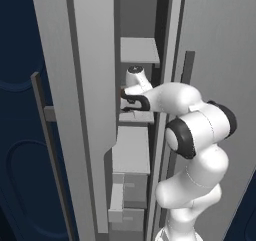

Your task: Take the meat container that has the chicken drumstick and place it on the second highest rack of the freezer. Then take the vegetable container that has the bell pepper and avocado and place it on the highest rack of the freezer.

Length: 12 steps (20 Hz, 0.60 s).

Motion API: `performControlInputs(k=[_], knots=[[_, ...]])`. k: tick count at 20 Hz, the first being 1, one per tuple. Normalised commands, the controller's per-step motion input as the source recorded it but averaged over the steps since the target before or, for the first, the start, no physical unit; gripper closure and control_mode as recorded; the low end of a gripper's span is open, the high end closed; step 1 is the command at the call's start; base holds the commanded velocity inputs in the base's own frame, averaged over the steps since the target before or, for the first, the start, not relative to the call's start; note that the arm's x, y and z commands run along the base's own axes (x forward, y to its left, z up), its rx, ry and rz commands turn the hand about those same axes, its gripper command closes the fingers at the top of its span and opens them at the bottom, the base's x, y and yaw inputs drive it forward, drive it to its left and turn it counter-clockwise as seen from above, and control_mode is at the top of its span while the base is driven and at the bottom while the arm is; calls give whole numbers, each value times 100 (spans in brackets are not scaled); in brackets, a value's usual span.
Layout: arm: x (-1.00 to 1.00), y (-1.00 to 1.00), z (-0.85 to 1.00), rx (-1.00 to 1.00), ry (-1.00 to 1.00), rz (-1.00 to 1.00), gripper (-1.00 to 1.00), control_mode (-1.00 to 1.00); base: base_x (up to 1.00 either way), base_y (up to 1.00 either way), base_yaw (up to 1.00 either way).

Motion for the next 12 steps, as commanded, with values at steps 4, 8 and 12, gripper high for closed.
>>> performControlInputs(k=[4,8,12], knots=[[-43,0,16,0,-6,0,-100,-100,0,0,0],[-83,0,26,0,-11,0,-100,-100,0,0,0],[-76,0,42,0,-7,0,-100,-100,0,0,0]])
